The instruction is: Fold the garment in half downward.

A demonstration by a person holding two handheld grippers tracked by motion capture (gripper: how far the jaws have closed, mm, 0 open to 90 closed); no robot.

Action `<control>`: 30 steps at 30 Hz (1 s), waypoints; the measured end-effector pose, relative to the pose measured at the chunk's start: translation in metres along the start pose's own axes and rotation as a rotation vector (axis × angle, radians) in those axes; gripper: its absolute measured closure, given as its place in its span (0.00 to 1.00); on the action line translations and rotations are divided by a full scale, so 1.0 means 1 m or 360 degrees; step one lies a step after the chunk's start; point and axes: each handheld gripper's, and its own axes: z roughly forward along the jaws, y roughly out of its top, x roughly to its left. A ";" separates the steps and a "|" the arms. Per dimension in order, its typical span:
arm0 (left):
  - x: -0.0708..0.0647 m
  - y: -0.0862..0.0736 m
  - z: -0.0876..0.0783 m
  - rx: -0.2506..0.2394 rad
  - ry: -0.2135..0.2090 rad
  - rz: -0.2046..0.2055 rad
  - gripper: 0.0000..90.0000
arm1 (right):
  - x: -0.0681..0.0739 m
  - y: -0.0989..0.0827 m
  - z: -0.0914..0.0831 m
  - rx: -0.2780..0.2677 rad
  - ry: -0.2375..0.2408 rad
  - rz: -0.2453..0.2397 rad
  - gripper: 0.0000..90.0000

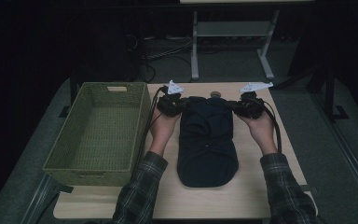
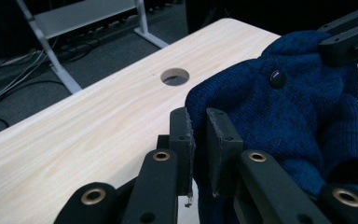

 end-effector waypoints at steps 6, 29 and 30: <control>-0.012 -0.007 -0.008 -0.0003 -0.0035 0.0046 0.90 | 0.005 -0.015 -0.008 -0.0014 0.0033 0.0011 0.88; -0.037 -0.034 -0.035 0.0034 -0.0227 0.0036 0.89 | 0.036 -0.050 -0.036 -0.0011 0.0130 0.0003 0.84; -0.037 -0.034 -0.035 0.0034 -0.0227 0.0036 0.89 | 0.036 -0.050 -0.036 -0.0011 0.0130 0.0003 0.84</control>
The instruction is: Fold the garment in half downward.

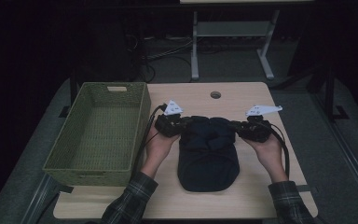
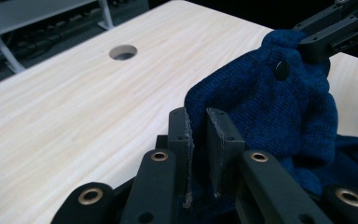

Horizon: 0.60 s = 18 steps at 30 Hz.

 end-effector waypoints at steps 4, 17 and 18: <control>-0.004 -0.005 -0.004 0.0017 -0.0049 -0.0007 0.89 | 0.007 -0.008 -0.005 -0.0008 0.0013 -0.0015 0.84; -0.018 -0.024 -0.014 0.0078 -0.0160 0.0010 0.88 | 0.029 -0.025 -0.018 0.0027 0.0042 -0.0066 0.83; -0.018 -0.024 -0.014 0.0078 -0.0160 0.0010 0.88 | 0.031 -0.027 -0.019 0.0029 0.0048 -0.0057 0.83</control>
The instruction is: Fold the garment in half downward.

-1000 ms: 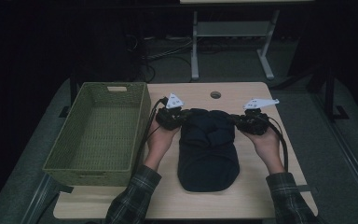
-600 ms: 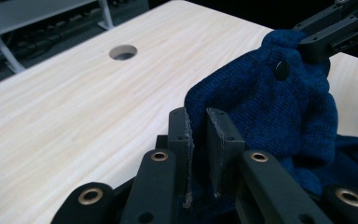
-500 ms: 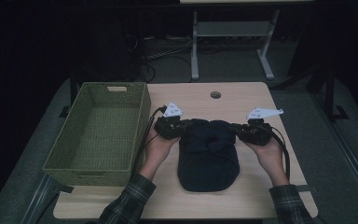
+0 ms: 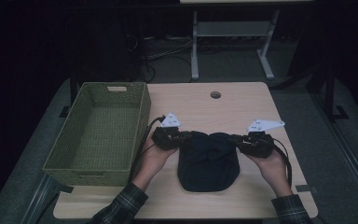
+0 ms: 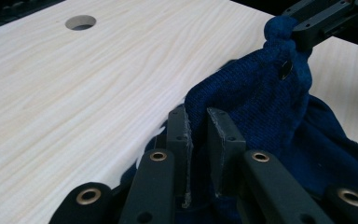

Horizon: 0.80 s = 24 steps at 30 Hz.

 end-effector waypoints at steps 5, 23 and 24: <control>-0.009 -0.008 -0.005 0.0002 -0.0027 0.0022 0.86 | 0.008 -0.009 -0.004 0.0012 0.0023 0.0013 0.80; -0.038 -0.043 -0.015 0.0103 -0.0134 0.0052 0.78 | 0.033 -0.049 -0.017 0.0080 0.0046 0.0048 0.67; -0.040 -0.044 -0.016 0.0107 -0.0140 0.0049 0.77 | 0.035 -0.050 -0.018 0.0082 0.0043 0.0040 0.66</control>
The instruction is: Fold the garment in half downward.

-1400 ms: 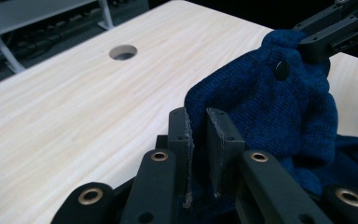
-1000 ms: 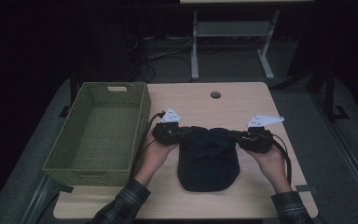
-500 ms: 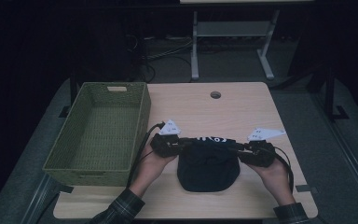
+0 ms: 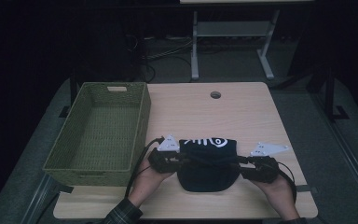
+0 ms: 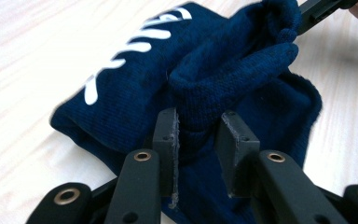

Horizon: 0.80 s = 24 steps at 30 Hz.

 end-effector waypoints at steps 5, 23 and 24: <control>-0.006 -0.004 -0.005 0.0002 -0.0024 -0.0009 0.73 | 0.005 -0.006 -0.005 0.0000 0.0007 0.0002 0.59; 0.004 0.027 -0.036 -0.0142 0.0047 -0.0075 1.00 | -0.020 0.014 -0.030 -0.0154 -0.0051 0.0022 0.98; 0.004 0.030 -0.033 -0.0136 0.0081 -0.0076 1.00 | -0.022 0.017 -0.026 -0.0146 -0.0060 0.0013 1.00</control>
